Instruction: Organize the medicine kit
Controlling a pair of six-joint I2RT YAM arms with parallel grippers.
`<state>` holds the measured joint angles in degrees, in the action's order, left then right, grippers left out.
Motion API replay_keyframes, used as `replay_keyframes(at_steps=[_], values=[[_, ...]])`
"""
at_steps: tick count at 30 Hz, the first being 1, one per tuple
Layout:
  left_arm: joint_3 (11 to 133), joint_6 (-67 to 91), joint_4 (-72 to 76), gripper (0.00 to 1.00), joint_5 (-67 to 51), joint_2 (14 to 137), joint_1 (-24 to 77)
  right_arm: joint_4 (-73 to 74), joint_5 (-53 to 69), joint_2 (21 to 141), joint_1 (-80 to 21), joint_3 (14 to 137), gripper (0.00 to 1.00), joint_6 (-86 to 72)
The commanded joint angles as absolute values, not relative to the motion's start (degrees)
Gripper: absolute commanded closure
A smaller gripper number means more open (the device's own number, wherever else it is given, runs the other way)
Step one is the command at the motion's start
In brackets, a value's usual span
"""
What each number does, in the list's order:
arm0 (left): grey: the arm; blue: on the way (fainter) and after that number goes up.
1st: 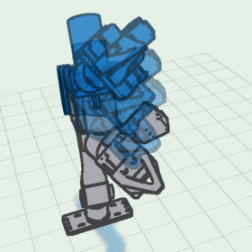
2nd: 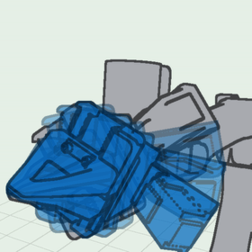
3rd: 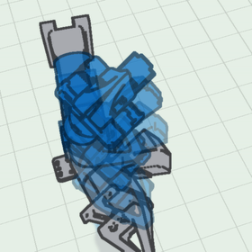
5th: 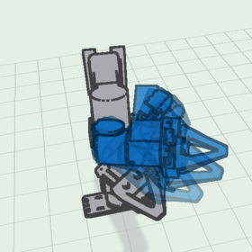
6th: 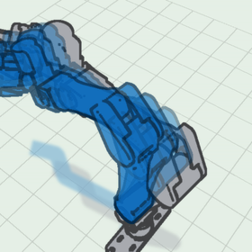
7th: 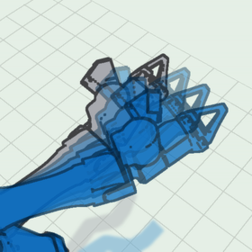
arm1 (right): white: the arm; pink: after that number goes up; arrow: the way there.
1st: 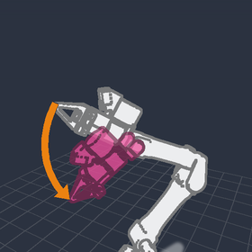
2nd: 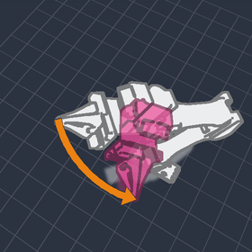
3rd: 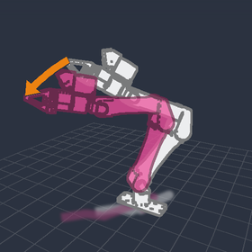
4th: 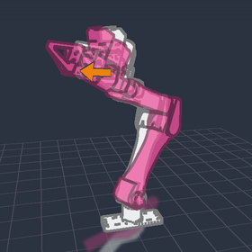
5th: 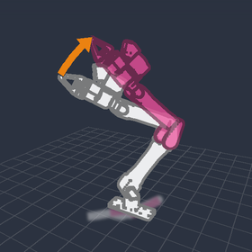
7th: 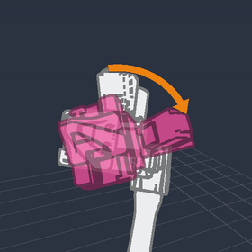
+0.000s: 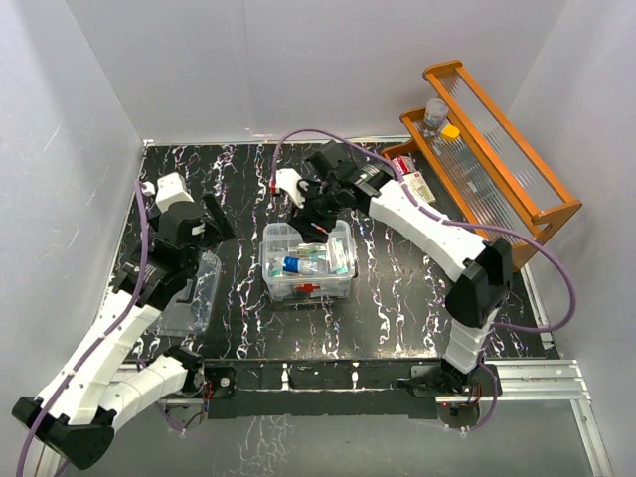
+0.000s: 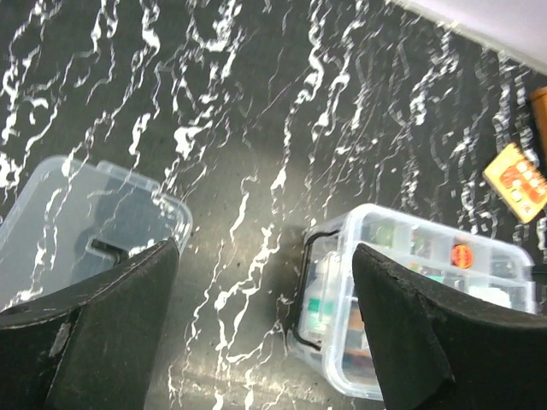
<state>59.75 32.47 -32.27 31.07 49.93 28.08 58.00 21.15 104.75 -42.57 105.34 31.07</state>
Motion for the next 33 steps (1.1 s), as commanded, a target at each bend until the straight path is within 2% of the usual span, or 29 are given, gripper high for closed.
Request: replay_keyframes(at_steps=[1,9,13,22,33], values=[[57.2,37.7,-39.0,0.18,31.3,51.7,27.1,50.2,20.5,98.2,-41.2,101.7,0.44,26.4],[48.6,40.3,-39.0,0.13,14.8,62.2,15.0,38.7,17.3,87.5,-40.5,91.0,0.42,16.3],[46.4,40.1,-35.9,0.07,11.7,65.3,8.6,33.8,16.3,83.5,-40.5,85.6,0.41,10.3],[43.9,42.4,-32.6,0.06,16.4,71.2,5.4,24.8,17.4,77.3,-40.5,76.7,0.39,2.8],[39.5,39.9,-25.6,0.05,19.6,70.5,5.4,25.6,22.4,74.5,-40.5,73.6,0.38,3.0]])
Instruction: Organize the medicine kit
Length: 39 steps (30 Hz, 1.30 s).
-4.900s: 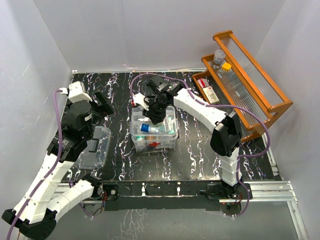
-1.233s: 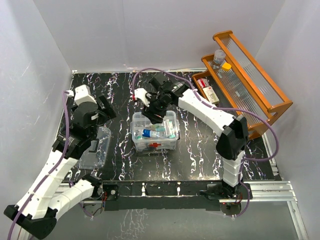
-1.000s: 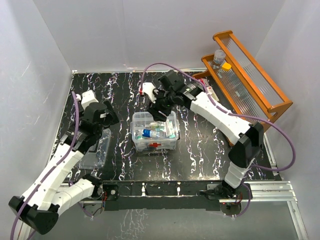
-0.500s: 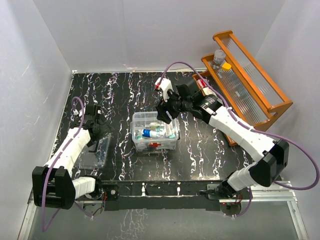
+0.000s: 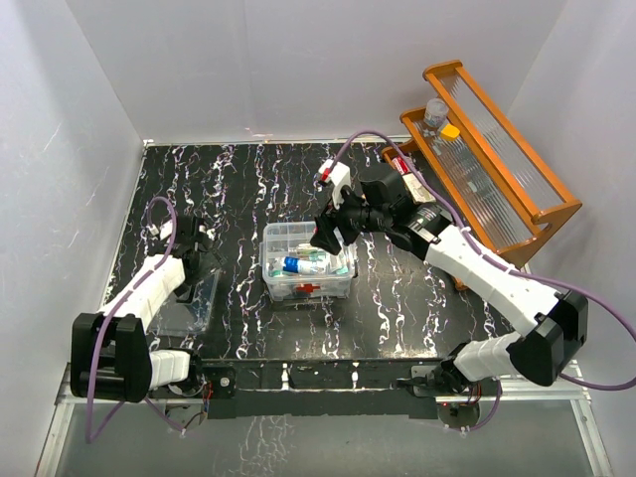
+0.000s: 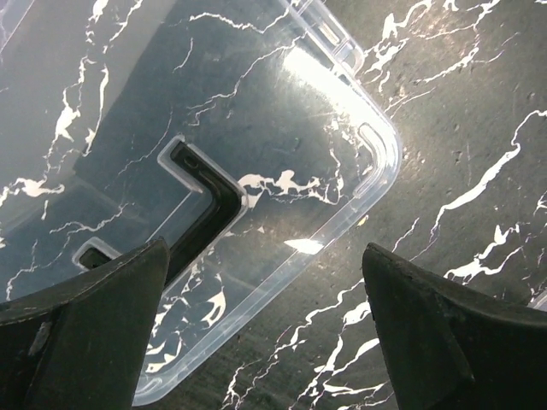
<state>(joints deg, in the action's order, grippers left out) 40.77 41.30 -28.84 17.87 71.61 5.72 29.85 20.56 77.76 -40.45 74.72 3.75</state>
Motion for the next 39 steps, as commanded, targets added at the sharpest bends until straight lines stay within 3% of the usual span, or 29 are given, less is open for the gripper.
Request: replay_keyframes(at_steps=[1,11,20,29,39], values=[[38.4,39.7,-24.2,0.05,18.2,70.7,5.4,25.3,22.5,74.1,-40.5,73.1,0.38,3.0],[38.1,50.5,-23.2,0.19,5.4,71.5,5.5,27.2,23.4,73.6,-40.5,73.1,0.37,3.5],[40.6,57.9,-20.8,0.21,-3.5,73.3,5.6,26.5,22.6,73.3,-40.5,72.4,0.36,3.3],[50.1,39.5,-32.4,0.20,12.6,79.9,12.8,26.2,23.0,73.8,-40.5,72.1,0.36,2.8],[52.2,34.0,-34.6,0.28,15.3,83.8,15.0,26.5,23.2,75.3,-40.5,72.5,0.36,2.2]])
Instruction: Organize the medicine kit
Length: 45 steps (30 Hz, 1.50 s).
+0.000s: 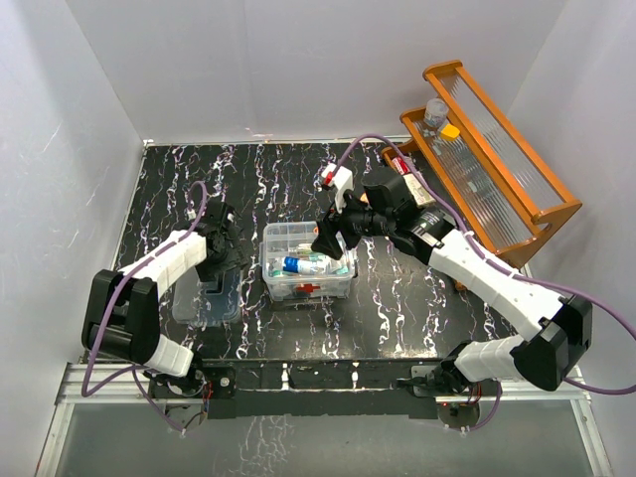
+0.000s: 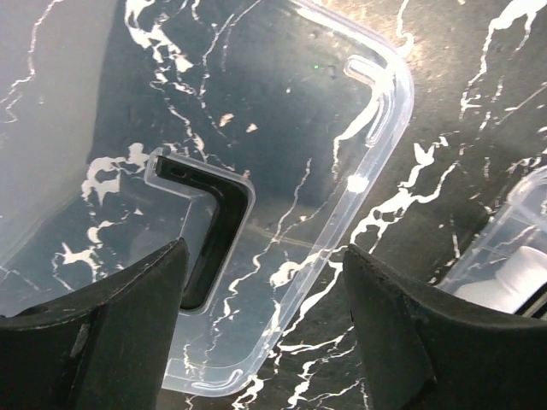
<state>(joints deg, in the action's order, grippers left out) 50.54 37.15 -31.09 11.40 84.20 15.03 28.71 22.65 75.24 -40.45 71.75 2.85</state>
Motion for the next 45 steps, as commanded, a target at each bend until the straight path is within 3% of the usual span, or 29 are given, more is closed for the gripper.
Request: replay_keyframes(at_steps=[1,7,13,27,31,36,45], values=[[52.5,33.5,-34.7,0.27,15.3,83.7,15.0,26.5,23.3,75.4,-40.5,72.5,0.36,2.2],[52.2,29.0,-32.0,0.24,9.8,83.7,15.0,26.5,23.5,75.9,-40.5,72.8,0.36,1.9],[53.2,26.6,-32.7,0.36,8.9,87.0,15.0,26.7,23.6,75.9,-40.5,72.8,0.35,1.8],[55.5,25.0,-36.6,0.31,14.5,91.4,15.2,25.0,23.4,75.7,-40.4,71.8,0.35,0.1],[56.1,25.0,-38.2,0.36,16.9,92.5,15.7,22.7,21.5,76.0,-40.5,71.8,0.37,-3.9],[56.3,24.3,-38.1,0.52,17.0,92.3,15.8,20.5,21.2,76.7,-40.5,71.7,0.41,-8.3],[55.4,26.2,-36.1,0.56,13.7,85.0,15.7,17.0,21.3,80.8,-40.5,70.2,0.41,-25.3]])
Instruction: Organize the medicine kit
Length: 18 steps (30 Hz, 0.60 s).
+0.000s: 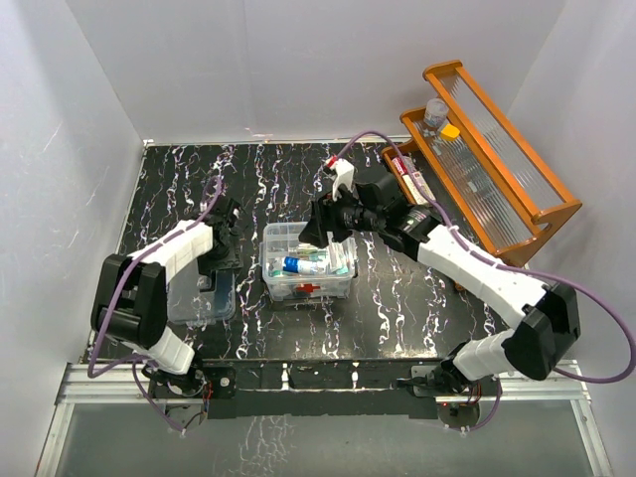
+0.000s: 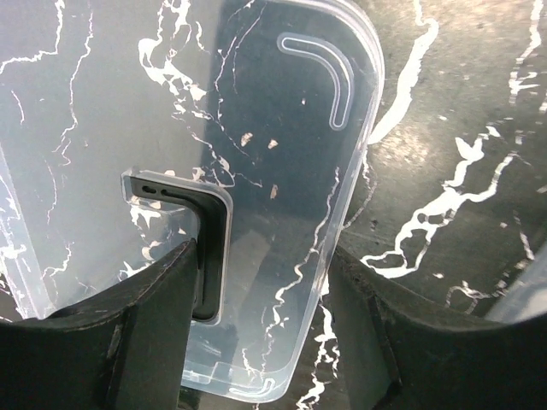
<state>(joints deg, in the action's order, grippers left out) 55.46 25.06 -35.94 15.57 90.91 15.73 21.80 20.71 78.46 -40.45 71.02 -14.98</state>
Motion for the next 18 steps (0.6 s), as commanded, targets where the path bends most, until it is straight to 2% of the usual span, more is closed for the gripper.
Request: replay_keyframes(at_steps=[1,18], values=[[55.0,26.5,-35.8,0.56,13.3,84.2,15.7,15.6,21.8,80.9,-40.5,69.4,0.41,-27.8],[54.4,28.5,-35.7,0.59,8.3,73.4,14.6,8.9,15.4,79.0,-41.6,65.3,0.41,-38.5]])
